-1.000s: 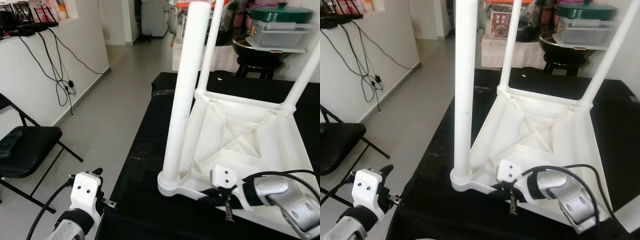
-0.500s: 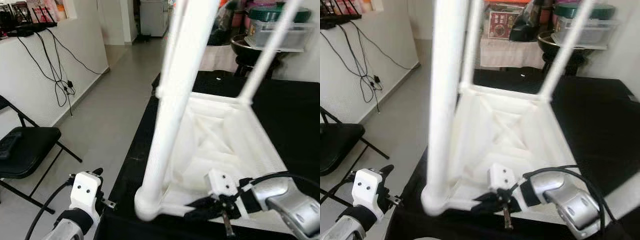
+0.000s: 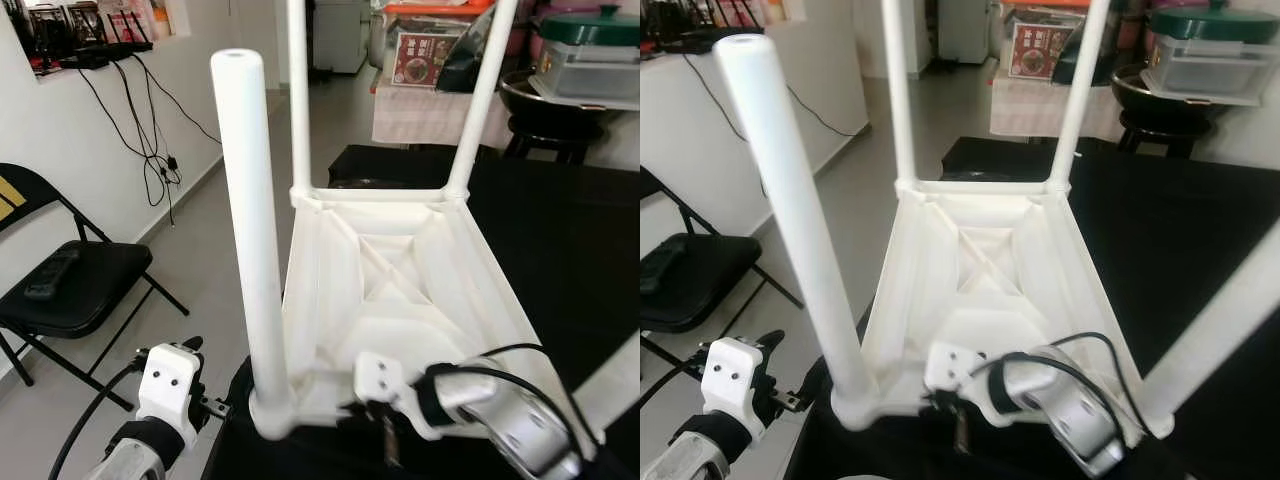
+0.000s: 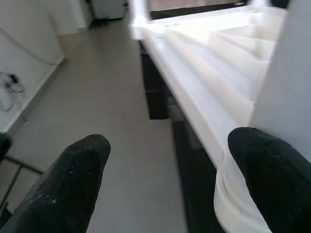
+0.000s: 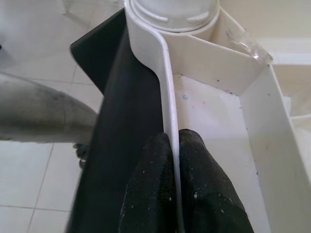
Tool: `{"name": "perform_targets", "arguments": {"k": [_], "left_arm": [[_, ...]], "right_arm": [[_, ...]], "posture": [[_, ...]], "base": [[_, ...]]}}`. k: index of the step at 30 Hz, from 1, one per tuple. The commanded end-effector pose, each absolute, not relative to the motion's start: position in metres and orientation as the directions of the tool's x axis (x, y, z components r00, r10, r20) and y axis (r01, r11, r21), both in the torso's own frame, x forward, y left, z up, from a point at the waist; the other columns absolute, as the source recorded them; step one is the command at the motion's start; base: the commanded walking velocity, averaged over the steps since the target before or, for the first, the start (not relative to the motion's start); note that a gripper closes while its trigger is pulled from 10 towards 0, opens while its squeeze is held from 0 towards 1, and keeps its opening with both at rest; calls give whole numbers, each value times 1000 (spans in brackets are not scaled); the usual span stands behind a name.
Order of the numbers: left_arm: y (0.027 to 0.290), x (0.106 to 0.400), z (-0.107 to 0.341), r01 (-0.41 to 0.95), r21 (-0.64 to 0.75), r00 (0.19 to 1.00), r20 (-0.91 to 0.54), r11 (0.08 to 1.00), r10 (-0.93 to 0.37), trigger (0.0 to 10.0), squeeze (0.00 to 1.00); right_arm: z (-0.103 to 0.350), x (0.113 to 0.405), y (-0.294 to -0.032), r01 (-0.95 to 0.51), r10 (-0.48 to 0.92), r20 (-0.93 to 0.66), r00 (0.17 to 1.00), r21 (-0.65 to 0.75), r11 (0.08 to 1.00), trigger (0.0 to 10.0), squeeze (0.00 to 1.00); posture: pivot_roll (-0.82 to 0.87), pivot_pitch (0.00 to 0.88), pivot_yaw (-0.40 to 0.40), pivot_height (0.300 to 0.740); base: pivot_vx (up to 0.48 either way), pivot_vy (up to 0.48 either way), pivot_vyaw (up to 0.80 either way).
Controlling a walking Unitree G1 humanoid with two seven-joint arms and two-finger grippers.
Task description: Building children table
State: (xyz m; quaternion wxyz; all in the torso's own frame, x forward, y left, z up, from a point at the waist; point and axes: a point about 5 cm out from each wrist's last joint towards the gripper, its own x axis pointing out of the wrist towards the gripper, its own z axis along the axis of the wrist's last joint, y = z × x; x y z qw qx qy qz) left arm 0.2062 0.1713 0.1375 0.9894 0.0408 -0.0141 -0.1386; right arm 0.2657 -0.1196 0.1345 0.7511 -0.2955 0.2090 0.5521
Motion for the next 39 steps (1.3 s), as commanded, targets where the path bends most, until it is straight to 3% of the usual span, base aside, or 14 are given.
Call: {"name": "perform_targets", "arguments": {"k": [1,4,9,14,17,21,31,32,33,35,39], "left_arm": [[172,205,136,270,91,962,4,959,-272,10000,0],[172,205,136,274,87,961,4,958,-275,10000,0],[172,204,136,275,87,961,3,958,-276,10000,0],[174,205,136,273,86,962,2,958,-274,10000,0],[174,205,136,275,87,961,2,957,-276,10000,0],[173,205,136,278,87,960,1,957,-279,10000,0],[172,205,136,275,85,961,4,958,-276,10000,0],[172,205,137,275,84,961,5,958,-276,10000,0],[172,205,137,275,84,961,5,958,-276,10000,0],[172,206,137,273,84,961,7,958,-275,10000,0],[172,206,137,269,86,963,8,959,-271,10000,0]], "right_arm": [[150,280,-132,-896,660,-606,444,-297,330,10000,0],[155,285,-153,-851,598,-613,517,-294,436,10000,0],[155,286,-154,-844,587,-614,527,-300,444,10000,0],[156,262,-170,-860,588,-647,486,-232,455,10000,0],[156,256,-168,-874,602,-654,457,-206,440,10000,0],[153,236,-160,-911,630,-689,357,-108,399,10000,0],[149,245,-146,-874,616,-663,427,-126,470,10000,16],[153,256,-138,-840,613,-612,500,-169,516,10000,969],[153,256,-138,-840,613,-612,500,-169,516,10000,969],[161,273,-126,-780,619,-503,603,-209,590,10000,1000],[168,276,-122,-763,635,-446,630,-204,613,10000,1000]], "posture": [[34,75,-25,740],[31,74,-29,740],[31,74,-29,740],[21,76,-22,740],[19,75,-20,740],[20,78,-22,740],[18,79,-25,740],[19,79,-27,740],[19,79,-27,740],[19,78,-29,740],[18,81,-33,740]], "base": [[0,0,0],[0,0,0],[0,0,0],[0,0,0],[0,0,0],[0,0,0],[0,0,0],[0,0,0],[0,0,0],[0,0,0],[0,0,0]]}}
